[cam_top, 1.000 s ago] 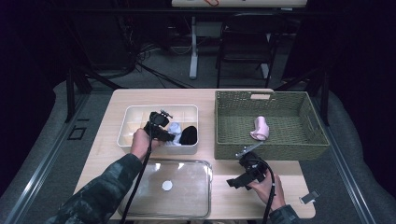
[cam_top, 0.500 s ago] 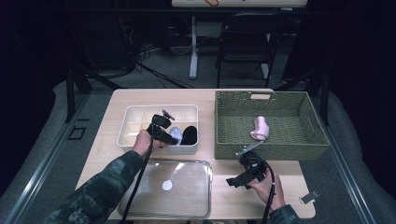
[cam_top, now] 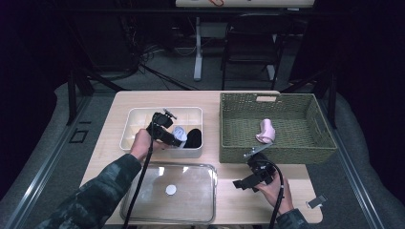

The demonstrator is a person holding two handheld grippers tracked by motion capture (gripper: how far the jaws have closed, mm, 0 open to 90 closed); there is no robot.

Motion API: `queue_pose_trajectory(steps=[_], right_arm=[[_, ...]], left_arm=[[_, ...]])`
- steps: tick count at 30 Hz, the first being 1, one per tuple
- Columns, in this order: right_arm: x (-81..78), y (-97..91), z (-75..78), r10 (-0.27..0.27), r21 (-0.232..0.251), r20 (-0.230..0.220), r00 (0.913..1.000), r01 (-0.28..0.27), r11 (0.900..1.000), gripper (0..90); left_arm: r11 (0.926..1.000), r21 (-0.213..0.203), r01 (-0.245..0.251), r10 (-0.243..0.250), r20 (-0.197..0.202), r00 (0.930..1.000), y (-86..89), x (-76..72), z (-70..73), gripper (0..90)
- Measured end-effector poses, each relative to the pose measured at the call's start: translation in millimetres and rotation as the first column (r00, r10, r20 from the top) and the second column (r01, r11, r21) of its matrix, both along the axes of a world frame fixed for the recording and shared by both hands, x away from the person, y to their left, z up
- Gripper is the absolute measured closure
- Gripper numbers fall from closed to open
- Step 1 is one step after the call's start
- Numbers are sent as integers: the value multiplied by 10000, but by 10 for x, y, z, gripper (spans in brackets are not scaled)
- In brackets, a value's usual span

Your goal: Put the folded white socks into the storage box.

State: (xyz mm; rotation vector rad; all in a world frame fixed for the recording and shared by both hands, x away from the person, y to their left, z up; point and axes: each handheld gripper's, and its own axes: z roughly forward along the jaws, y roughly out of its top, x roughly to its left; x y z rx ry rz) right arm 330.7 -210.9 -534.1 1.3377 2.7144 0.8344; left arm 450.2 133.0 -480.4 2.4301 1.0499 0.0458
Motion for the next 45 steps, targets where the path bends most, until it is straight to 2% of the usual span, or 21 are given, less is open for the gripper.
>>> queue_pose_trajectory(steps=[4,5,7,8,10,11,13,17,21,22,23,29,35,36,38,41,45], right_arm=[[-3,-3,9,-12,91,29,10000,12,10000,0],[0,-13,18,83,-35,24,10000,-83,10000,0],[-11,-3,8,-72,158,107,9999,70,9999,0],[-7,-12,18,42,21,128,9999,-42,10000,0],[-8,-10,19,58,92,194,9998,-59,9999,0],[-4,-9,16,135,13,158,9998,-135,9999,4],[-8,-3,5,61,175,150,9999,-63,9998,8],[-7,-5,4,179,2,117,9998,-179,9998,30],[-11,18,5,197,122,240,9995,-200,9997,36],[-11,18,5,197,122,240,9995,-200,9997,36],[-12,24,1,238,99,219,9995,-240,9997,36],[-11,25,-3,281,-28,27,9996,-281,9996,38],[1,40,-16,273,-87,65,9996,-272,9996,38],[6,47,-9,349,-224,27,9994,-348,9991,38],[7,61,-9,316,-68,62,9995,-315,9995,40],[11,67,-6,306,-66,69,9995,-305,9995,40],[9,65,-10,360,-90,79,9993,-359,9993,40]], left_arm=[[9997,-95,-247,250,419,9988,-23,41,94,424],[9995,-64,-322,325,503,9982,-34,61,99,411],[9993,-64,-361,364,422,9984,-55,119,80,378],[9995,63,-306,303,424,9986,-67,151,61,363],[9996,182,-236,232,227,9995,-96,206,0,333],[9999,108,-113,113,22,9999,-110,245,-58,370],[9999,129,-77,77,-37,10000,-114,259,-81,401],[9999,157,71,-68,-147,9999,-129,253,-125,579],[9997,235,31,-22,-367,9993,-122,235,-179,662],[9998,223,2,8,-450,9990,-119,232,-195,662],[9996,288,69,-49,-703,9975,-121,233,-231,679],[9988,451,177,-128,-1072,9942,-155,229,-309,698],[9969,722,311,-205,-1426,9896,-201,276,-370,711],[9960,806,380,-260,-1452,9891,-207,287,-378,714],[9944,926,518,-367,-1580,9868,-229,310,-400,718],[9908,1190,646,-457,-1554,9868,-261,317,-409,719],[9914,1103,707,-538,-1498,9873,-252,309,-393,705]])
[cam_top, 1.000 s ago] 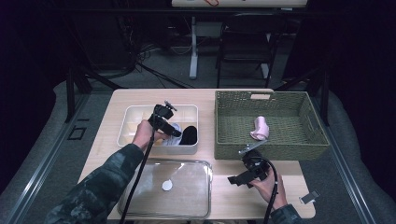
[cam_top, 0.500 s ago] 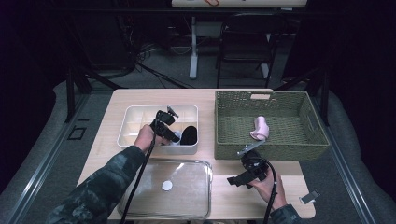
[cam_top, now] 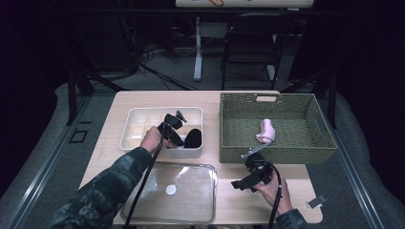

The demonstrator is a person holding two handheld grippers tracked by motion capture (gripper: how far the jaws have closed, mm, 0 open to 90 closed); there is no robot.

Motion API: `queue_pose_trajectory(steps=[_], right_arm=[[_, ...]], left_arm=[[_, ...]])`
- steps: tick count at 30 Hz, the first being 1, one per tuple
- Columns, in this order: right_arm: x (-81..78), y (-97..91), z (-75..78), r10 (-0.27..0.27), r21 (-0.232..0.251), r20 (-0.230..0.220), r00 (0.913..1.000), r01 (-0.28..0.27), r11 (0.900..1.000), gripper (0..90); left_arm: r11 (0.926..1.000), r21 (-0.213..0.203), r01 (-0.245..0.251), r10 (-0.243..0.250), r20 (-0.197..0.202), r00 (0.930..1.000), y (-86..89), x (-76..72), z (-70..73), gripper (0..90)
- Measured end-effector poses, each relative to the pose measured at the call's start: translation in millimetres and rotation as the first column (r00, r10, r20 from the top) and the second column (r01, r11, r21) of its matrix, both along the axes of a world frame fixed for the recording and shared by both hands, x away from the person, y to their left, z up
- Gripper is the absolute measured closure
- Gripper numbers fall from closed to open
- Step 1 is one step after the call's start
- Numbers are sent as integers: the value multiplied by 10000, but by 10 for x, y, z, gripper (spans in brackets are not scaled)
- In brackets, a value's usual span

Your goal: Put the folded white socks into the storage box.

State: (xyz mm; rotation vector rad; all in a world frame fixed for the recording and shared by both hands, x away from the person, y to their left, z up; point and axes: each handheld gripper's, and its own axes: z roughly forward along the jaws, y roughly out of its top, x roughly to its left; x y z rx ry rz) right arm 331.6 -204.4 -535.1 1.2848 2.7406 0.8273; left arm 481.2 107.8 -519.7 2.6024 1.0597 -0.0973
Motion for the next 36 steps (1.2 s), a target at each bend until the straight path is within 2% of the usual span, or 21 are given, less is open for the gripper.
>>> queue_pose_trajectory(steps=[2,4,5,6,7,9,11,12,19,22,27,34,36], right_arm=[[2,-6,-2,-14,54,-47,10000,14,10000,40],[5,-16,0,30,-35,-10,10000,-30,10000,40],[7,-26,5,108,-99,-7,9999,-108,9999,42],[6,-24,3,55,-65,4,10000,-55,10000,43],[6,-24,3,55,-65,4,10000,-55,10000,43],[5,-29,4,29,22,17,10000,-29,10000,47],[4,-35,12,42,59,23,10000,-43,10000,46],[3,-35,13,53,113,23,10000,-54,9999,46],[3,-26,2,58,437,-110,9999,-53,9990,15],[5,-24,-12,94,638,-249,9996,-78,9979,0],[6,-15,-14,283,652,-242,9993,-267,9975,0],[3,-21,-8,339,783,-133,9993,-327,9964,0],[4,-22,-13,393,850,-133,9991,-380,9957,0]], left_arm=[[9995,21,324,-325,394,9987,9,-44,33,684],[9984,-443,349,-326,520,9981,75,-72,105,627],[9978,-567,334,-302,572,9979,98,-82,132,486],[9966,-826,56,28,1014,9948,155,-115,215,442],[9966,-826,56,28,1014,9948,155,-115,215,393],[9938,-1090,-206,362,1429,9891,220,-141,290,331],[9915,-1266,-307,504,1562,9864,265,-172,335,315],[9905,-1326,-377,606,1732,9830,284,-194,354,287],[9827,-1825,-308,674,1978,9779,373,-367,439,181],[9841,-1756,-269,642,2108,9754,399,-460,433,154],[9834,-1781,-346,760,2310,9700,461,-599,384,114],[9825,-1829,-342,781,2387,9679,550,-773,355,40],[9816,-1872,-364,830,2471,9654,573,-827,346,20]])
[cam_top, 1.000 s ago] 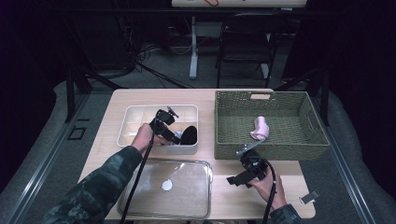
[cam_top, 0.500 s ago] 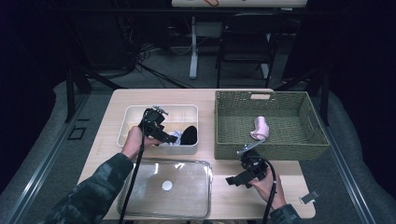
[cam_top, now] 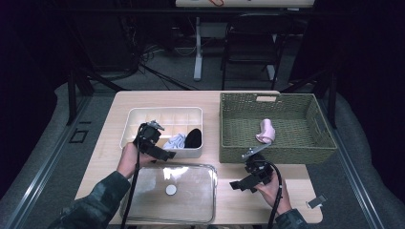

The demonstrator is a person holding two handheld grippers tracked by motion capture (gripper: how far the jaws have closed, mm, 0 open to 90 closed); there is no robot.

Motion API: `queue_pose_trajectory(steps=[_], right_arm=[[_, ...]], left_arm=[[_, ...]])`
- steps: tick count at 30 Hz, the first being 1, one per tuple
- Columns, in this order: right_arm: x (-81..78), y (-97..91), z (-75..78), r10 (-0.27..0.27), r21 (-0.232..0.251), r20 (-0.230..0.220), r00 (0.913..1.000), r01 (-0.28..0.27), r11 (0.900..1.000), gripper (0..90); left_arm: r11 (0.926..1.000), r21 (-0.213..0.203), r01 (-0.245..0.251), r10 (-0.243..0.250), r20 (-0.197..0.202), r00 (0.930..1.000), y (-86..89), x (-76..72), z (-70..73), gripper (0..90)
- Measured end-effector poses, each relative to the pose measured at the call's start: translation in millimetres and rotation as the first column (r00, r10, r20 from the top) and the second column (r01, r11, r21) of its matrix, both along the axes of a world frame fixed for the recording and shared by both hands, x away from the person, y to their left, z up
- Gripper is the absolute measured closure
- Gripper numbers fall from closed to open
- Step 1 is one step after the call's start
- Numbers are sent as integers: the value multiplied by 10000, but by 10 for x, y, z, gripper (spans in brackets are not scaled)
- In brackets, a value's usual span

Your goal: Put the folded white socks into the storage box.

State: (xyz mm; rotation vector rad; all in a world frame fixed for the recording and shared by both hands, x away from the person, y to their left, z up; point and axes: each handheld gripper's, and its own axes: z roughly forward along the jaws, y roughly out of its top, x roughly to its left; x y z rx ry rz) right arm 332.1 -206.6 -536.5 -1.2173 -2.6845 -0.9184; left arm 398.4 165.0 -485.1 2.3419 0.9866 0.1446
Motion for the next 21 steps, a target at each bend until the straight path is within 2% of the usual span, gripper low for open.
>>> queue_pose_trajectory(steps=[9,12,15,20,21], right_arm=[[-6,21,-7,135,52,88,9999,-135,9999,0],[-2,27,-13,281,-121,107,9995,-279,9995,0],[9,31,-37,482,-86,113,9988,-481,9988,0],[5,51,-41,496,-153,175,9986,-493,9987,0],[0,59,-29,583,-395,264,9979,-573,9976,0]], left_arm=[[10000,-31,65,-65,216,9997,38,-218,-43,1],[10000,32,-16,15,330,9995,47,-275,-60,1],[10000,34,54,-55,316,9995,56,-328,-51,1],[9996,-277,-110,123,454,9989,72,-416,-61,1],[9995,-290,-90,104,477,9988,73,-432,-66,0]])
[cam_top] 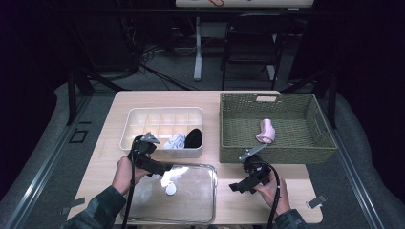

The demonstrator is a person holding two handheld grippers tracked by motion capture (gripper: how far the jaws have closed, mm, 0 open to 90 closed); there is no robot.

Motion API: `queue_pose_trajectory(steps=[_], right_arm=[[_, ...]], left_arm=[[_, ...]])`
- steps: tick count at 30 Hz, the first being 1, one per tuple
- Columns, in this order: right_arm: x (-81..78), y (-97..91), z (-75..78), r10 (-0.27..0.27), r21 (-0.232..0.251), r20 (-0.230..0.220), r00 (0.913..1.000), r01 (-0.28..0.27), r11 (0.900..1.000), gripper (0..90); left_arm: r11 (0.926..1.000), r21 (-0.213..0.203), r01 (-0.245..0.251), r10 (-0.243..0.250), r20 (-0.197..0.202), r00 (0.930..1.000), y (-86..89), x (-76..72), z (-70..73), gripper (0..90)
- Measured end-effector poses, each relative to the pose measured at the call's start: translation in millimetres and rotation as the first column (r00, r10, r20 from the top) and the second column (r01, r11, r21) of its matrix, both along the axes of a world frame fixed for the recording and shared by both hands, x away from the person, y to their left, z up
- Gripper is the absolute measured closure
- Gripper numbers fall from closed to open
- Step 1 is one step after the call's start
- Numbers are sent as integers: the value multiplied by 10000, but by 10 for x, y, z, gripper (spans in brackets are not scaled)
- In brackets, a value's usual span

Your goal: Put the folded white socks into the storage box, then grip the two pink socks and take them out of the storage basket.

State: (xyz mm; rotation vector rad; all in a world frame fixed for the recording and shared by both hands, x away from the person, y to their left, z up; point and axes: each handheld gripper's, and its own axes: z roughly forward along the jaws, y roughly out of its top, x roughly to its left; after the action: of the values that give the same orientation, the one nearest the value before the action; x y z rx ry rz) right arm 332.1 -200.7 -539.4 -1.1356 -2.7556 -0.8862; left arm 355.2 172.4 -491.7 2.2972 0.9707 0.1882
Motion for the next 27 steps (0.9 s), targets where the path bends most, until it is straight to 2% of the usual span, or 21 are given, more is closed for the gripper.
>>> queue_pose_trajectory(steps=[6,8,9,11,12,14,15,17,19,20,22,23,25,27], right_arm=[[-6,19,-7,75,-88,-10,10000,-75,9999,0],[-8,27,-7,20,-95,-7,10000,-20,10000,0],[-12,32,9,69,-283,-19,10000,-69,9996,0],[-17,41,6,35,-225,-10,10000,-35,9997,0],[-18,52,19,132,-406,-99,9999,-136,9991,0],[-14,59,19,178,-470,-171,9997,-186,9987,0],[16,41,116,543,-1550,-959,9939,-688,9855,0],[17,45,118,557,-1514,-965,9938,-700,9860,0],[13,54,121,595,-1386,-984,9934,-729,9877,0],[-13,81,63,248,-722,-379,9990,-275,9970,5],[-20,94,81,246,-663,-386,9990,-271,9974,7],[-16,94,106,374,-804,-373,9986,-403,9959,10],[-24,114,129,394,-758,-204,9990,-409,9963,19],[-27,148,156,610,-709,-283,9977,-629,9955,24]], left_arm=[[9998,134,178,-177,-34,9998,-5,-91,-25,0],[9996,174,214,-216,95,9997,-18,-135,-22,0],[9994,206,284,-287,148,9995,-24,-159,-18,0],[9989,246,399,-404,195,9990,-35,-214,-18,0],[9985,355,412,-423,305,9986,-39,-243,-24,0],[9979,379,524,-539,394,9978,-26,-284,-46,0],[9984,-32,566,-564,564,9968,0,-322,-90,1],[9981,-107,604,-598,499,9970,6,-330,-115,1],[9981,65,619,-622,562,9965,5,-353,-148,1],[9979,142,630,-637,550,9964,4,-359,-156,1],[9977,112,671,-676,590,9960,3,-370,-162,1],[9977,124,670,-677,632,9957,-1,-374,-164,1],[9975,245,657,-672,664,9955,-8,-377,-169,0],[9972,291,690,-707,615,9956,-15,-373,-178,1]])
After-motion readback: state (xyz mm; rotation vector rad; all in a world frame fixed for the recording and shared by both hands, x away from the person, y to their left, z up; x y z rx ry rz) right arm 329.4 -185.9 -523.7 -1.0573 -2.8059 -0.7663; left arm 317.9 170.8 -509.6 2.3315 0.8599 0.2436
